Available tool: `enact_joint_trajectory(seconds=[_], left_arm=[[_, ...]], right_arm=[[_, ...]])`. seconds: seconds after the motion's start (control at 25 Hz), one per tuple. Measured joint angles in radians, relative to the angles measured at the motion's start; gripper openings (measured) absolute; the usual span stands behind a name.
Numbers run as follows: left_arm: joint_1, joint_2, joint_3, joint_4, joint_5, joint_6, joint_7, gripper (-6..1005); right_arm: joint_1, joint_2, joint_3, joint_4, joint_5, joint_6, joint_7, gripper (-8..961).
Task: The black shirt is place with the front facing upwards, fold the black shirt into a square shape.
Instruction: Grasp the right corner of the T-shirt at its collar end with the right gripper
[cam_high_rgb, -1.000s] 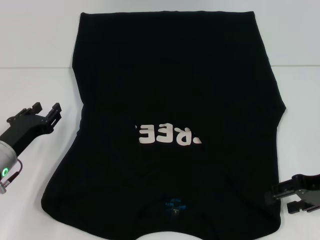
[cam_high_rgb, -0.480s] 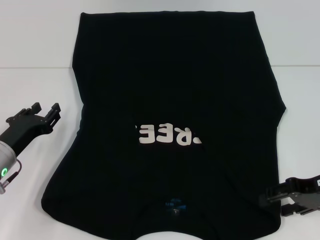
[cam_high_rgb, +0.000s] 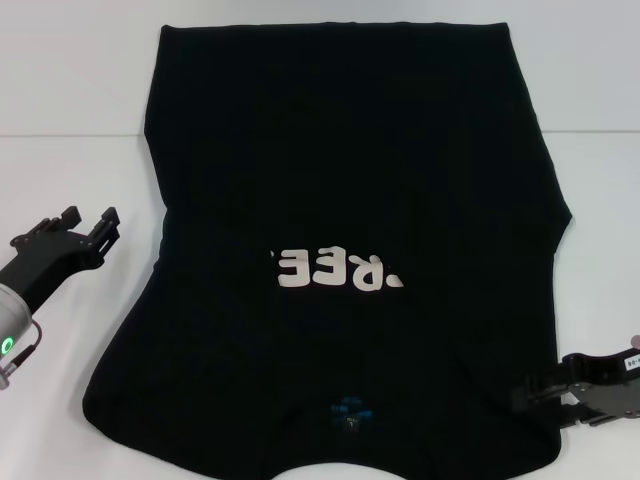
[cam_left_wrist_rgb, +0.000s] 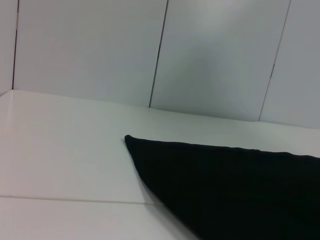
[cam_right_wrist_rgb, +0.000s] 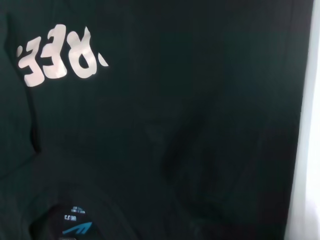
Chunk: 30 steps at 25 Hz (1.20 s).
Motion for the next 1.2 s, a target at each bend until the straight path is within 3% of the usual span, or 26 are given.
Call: enact_joint_trajectory(seconds=[0.48, 1.12, 1.2], left_arm=[[0.005, -0.001, 0.000, 0.006, 0.000, 0.000, 0.000, 550], [0.006, -0.002, -0.008, 0.006, 0.000, 0.000, 0.000, 551], [0.007, -0.002, -0.009, 0.006, 0.000, 0.000, 0.000, 551]], right_arm=[[0.007, -0.001, 0.000, 0.028, 0.002, 0.015, -0.005, 674], [0.013, -0.003, -0.024, 0.058, -0.003, 0.022, -0.043, 648], [0.016, -0.003, -0.024, 0.066, -0.003, 0.022, -0.049, 557]])
